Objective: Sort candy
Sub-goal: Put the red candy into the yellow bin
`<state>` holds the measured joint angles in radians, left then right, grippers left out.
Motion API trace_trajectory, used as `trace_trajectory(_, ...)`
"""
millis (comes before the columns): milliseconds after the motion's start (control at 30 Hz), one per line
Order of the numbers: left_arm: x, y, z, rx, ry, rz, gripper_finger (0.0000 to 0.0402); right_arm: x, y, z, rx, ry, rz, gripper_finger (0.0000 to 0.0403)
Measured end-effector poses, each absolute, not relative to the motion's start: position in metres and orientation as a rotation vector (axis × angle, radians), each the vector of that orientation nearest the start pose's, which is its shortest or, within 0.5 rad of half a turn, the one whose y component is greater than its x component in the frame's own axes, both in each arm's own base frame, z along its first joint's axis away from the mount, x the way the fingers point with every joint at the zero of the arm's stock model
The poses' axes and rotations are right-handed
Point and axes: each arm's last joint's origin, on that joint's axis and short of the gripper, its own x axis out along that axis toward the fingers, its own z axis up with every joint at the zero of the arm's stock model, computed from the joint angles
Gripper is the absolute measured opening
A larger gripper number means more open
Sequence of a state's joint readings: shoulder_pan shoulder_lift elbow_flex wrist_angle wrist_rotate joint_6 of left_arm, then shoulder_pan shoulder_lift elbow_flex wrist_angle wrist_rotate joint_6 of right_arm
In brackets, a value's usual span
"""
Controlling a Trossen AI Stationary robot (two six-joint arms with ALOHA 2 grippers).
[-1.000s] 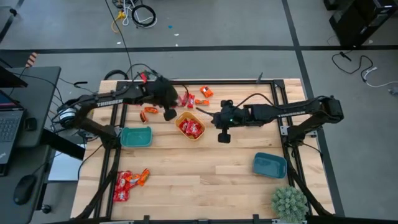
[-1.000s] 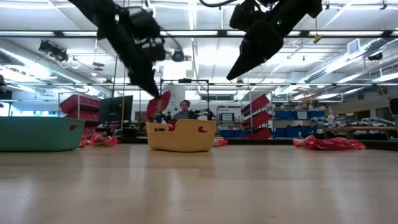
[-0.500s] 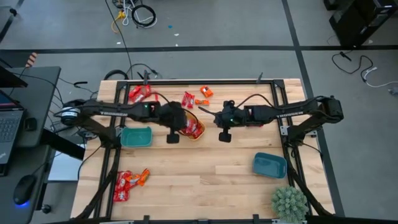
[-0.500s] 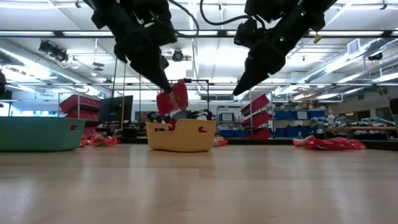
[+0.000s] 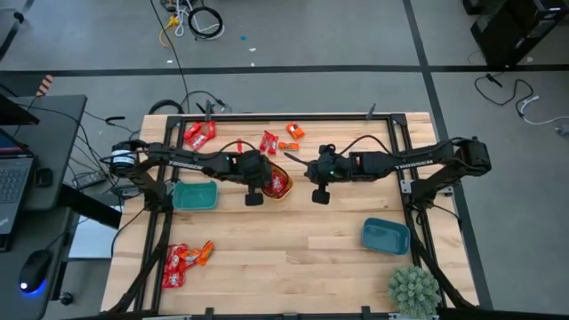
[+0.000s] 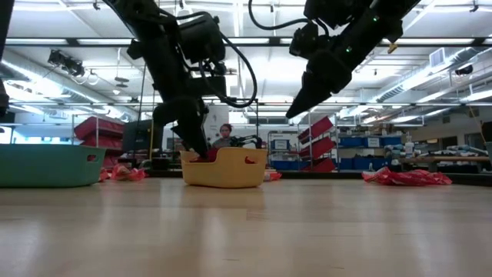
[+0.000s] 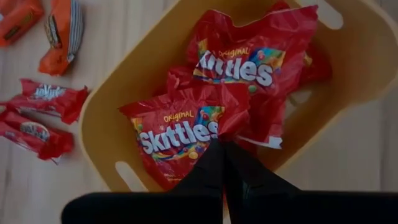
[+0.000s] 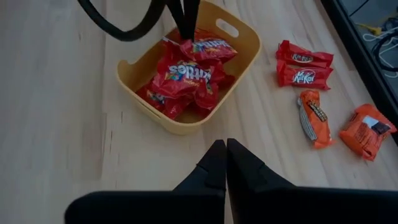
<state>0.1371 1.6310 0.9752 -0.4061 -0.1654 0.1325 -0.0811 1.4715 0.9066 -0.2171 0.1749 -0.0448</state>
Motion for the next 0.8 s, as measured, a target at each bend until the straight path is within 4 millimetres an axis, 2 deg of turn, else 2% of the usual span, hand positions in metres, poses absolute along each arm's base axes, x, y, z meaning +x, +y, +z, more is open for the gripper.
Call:
trace_trajectory(133,0.309,0.047,0.181,0.124,1.092,0.204,0.0025,0.3,-0.029,0.218,-0.079,0.78,-0.226,0.0001)
trace_trajectory(300,0.309,0.047,0.182,0.124,1.105,0.203,0.0077,0.301,-0.029,0.219,-0.078,0.774,-0.226,0.0013)
trace_trajectory(533,0.317,0.049,0.208,0.121,1.119,0.202,0.0146,0.301,-0.029,0.219,-0.079,0.775,-0.225,0.0042)
trace_trajectory(700,0.321,0.051,0.224,0.136,1.116,0.28,0.0157,0.301,-0.029,0.219,-0.079,0.775,-0.225,0.0056)
trace_trajectory(800,0.318,0.055,0.229,0.169,1.118,0.383,0.014,0.301,-0.029,0.219,-0.08,0.775,-0.225,0.0058)
